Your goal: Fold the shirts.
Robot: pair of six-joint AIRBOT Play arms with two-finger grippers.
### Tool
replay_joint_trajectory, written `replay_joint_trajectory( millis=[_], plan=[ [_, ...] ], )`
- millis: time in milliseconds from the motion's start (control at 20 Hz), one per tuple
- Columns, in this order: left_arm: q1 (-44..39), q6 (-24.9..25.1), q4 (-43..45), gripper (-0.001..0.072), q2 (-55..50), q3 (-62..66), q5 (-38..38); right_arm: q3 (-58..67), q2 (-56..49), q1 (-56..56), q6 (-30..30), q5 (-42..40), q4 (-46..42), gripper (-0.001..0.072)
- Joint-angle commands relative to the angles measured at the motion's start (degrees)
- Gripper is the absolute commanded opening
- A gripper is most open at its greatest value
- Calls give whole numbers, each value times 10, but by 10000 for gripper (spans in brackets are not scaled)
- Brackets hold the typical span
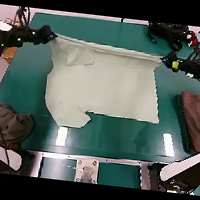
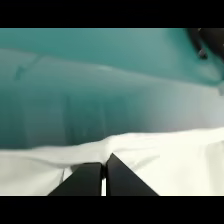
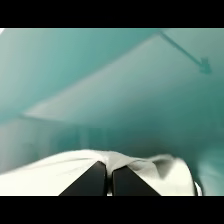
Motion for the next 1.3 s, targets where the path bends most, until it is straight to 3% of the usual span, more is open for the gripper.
replay_joint_trajectory(
  millis=[0, 250, 700, 800, 900, 950, 1000, 1050, 1100, 1150, 1250],
  plan=[
    [0, -62, 123, 23, -17, 3, -89, 2, -3, 1, 59, 87, -142, 18],
    [0, -109, 204, 23, -30, 3, -176, 0, -3, 2, 72, 196, -255, 19],
    [-53, -139, 228, 23, -69, -9, -169, 0, -8, 18, 73, 199, -257, 23],
    [-48, -160, 234, 35, -68, -2, -202, 11, -8, 16, 89, 219, -261, 176],
    [-38, -183, 242, 37, -68, 25, -272, 41, -3, 6, 151, 273, -318, 272],
    [-30, -192, 251, 149, -65, 44, -313, 56, 3, 0, 196, 308, -372, 273],
    [-21, -212, 261, 574, -62, 61, -351, 61, 16, -5, 233, 338, -423, 266],
    [-11, -230, 263, 680, -62, 80, -395, 59, 28, -9, 251, 364, -459, 191],
    [-3, -231, 263, 676, -61, 90, -436, 51, 41, -11, 256, 384, -478, 74],
    [0, -236, 265, 675, -57, 88, -471, 31, 59, -11, 257, 401, -482, 19],
    [0, -235, 283, 674, -35, 60, -514, -41, 109, -12, 262, 405, -482, 18]
  ],
)
